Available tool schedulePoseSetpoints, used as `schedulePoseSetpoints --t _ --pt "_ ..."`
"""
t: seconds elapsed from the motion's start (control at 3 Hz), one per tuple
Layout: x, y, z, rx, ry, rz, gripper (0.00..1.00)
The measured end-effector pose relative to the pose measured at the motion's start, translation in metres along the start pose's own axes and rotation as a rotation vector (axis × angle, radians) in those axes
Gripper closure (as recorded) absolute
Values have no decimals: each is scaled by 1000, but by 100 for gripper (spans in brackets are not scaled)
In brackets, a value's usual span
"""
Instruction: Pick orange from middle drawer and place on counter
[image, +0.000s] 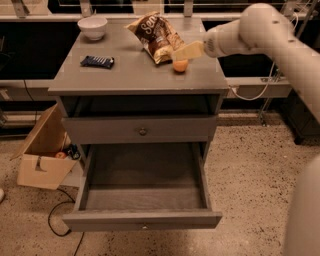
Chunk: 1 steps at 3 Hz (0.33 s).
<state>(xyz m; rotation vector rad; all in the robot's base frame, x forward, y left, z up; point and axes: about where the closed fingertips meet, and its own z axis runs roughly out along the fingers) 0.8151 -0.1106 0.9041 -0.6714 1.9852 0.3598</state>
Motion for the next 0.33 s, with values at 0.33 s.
schedulePoseSetpoints --t 0.33 --pt "9 -8 -59 46 -108 30 0"
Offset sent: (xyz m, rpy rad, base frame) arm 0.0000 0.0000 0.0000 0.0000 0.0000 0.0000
